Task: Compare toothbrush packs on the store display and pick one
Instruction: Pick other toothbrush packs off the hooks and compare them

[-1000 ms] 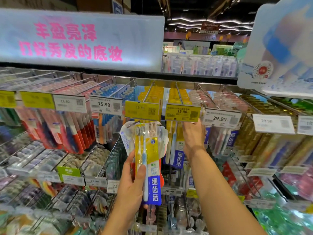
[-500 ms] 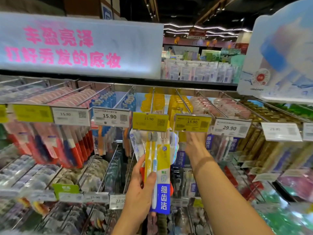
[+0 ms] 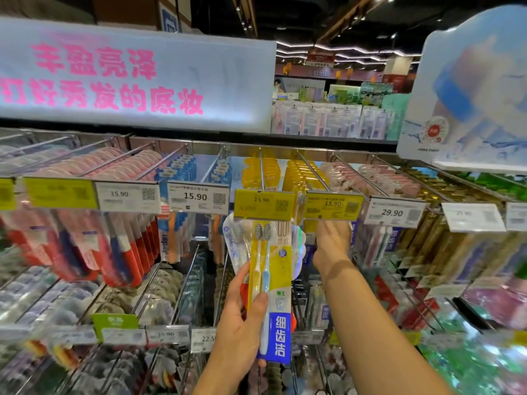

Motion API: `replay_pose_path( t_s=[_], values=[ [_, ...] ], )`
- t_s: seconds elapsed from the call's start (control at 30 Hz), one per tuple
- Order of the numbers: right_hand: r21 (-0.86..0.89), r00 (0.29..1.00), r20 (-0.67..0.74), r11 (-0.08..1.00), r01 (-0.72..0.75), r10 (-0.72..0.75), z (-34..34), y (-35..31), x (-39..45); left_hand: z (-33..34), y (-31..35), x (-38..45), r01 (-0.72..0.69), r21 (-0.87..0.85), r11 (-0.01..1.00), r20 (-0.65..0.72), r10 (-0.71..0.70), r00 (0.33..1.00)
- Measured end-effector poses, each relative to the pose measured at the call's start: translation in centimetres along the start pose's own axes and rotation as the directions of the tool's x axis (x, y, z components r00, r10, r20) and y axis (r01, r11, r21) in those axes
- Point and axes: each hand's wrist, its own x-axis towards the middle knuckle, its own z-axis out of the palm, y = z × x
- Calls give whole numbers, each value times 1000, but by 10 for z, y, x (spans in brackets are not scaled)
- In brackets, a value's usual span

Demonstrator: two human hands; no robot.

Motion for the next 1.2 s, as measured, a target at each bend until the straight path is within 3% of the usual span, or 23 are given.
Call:
replay_pose_path(
  t_s=[0.07,0.1,0.13,0.27,0.47,0.63,0.77,0.97,1.2],
  values=[
    [400,990,70,905,-144,127,-2,3,7,-2,-2,-2,-13,30,999,9,13,1000],
    [500,991,84,856,-132,104,-4,10,0,-3,-1,-4,-10,31,999,7,10,1000],
    [430,997,59,901,-61,39,-7,16,-5,-4,-1,-6,-3,34,999,6,3,1000],
    [464,992,86,877,-126,97,-14,43,-43,-7,-2,-14,12,42,999,18,-13,1000],
    [502,949,292,864,-47,-118,-25,54,-121,-15,-7,-26,-23,105,994,11,22,1000],
    [528,910,408,833,-163,-81,-17,50,-135,-21,-6,-33,37,82,996,-5,-37,999],
    [553,909,414,806,-210,-47,-11,51,-137,-22,-6,-36,32,72,997,-20,-31,999],
    [572,910,404,802,-171,-94,-10,50,-134,-22,-3,-31,15,-15,1000,-9,-15,1000],
    [584,880,457,790,-187,-129,-10,48,-131,-28,9,-28,130,-201,971,60,-120,991]
  ],
)
